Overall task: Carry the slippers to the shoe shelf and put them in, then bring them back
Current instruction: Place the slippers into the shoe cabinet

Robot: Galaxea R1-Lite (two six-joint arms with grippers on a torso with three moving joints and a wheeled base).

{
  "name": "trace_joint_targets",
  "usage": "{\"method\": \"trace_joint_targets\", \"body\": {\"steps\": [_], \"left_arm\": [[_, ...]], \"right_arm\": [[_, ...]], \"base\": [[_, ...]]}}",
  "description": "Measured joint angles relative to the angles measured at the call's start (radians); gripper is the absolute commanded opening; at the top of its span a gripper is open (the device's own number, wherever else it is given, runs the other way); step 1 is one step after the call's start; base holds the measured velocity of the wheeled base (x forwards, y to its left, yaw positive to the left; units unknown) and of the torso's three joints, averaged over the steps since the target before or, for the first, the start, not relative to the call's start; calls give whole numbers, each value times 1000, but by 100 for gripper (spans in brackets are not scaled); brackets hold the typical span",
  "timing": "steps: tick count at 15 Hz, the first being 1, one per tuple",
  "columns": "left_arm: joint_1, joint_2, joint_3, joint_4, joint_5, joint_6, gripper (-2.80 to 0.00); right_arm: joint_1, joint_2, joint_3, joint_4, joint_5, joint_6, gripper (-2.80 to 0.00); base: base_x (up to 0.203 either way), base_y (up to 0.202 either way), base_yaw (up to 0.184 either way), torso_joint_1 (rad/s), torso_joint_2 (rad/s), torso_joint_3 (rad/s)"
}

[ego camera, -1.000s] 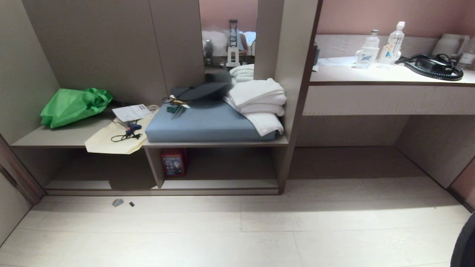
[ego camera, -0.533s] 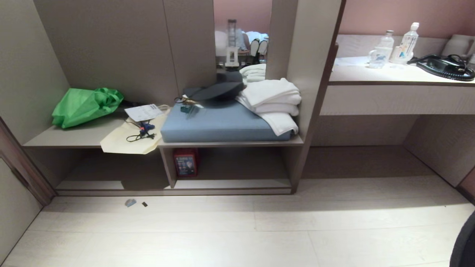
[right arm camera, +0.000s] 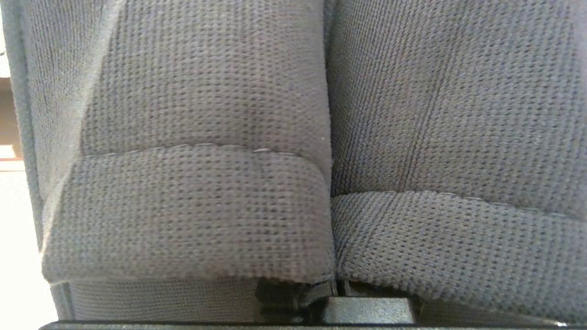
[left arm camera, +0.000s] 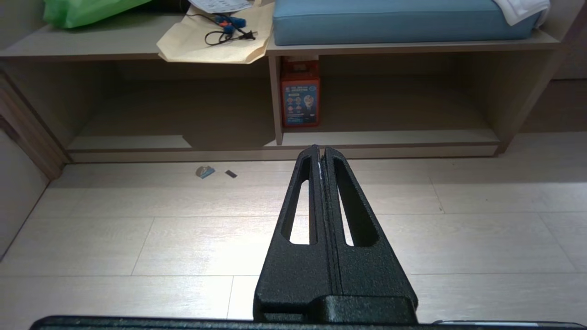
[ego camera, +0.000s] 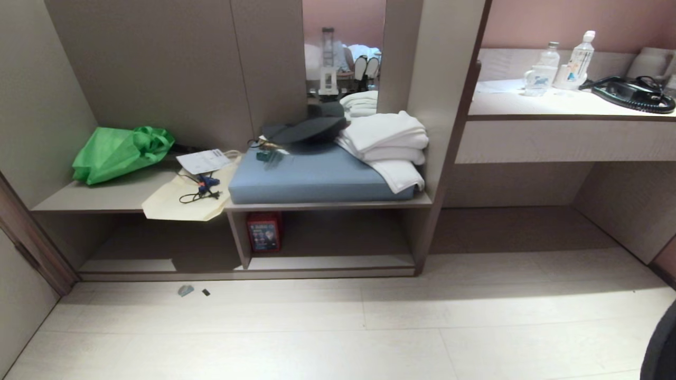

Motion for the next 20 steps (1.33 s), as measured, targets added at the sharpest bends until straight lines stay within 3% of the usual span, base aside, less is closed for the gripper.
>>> {"method": "trace_joint_targets", "body": {"steps": [7, 17, 20], "left_arm": [[-1, 0, 0, 0, 0, 0, -280], [-1, 0, 0, 0, -1, 1, -280], [-1, 0, 0, 0, 0, 1, -280]], "right_arm": [[-1, 0, 0, 0, 0, 0, -280], [-1, 0, 0, 0, 0, 0, -280], [0, 0, 0, 0, -1, -1, -280]], "base": [[15, 0, 0, -1, 0, 0], [196, 0, 0, 4, 2, 4], [83, 0, 1, 3, 2, -2]]}}
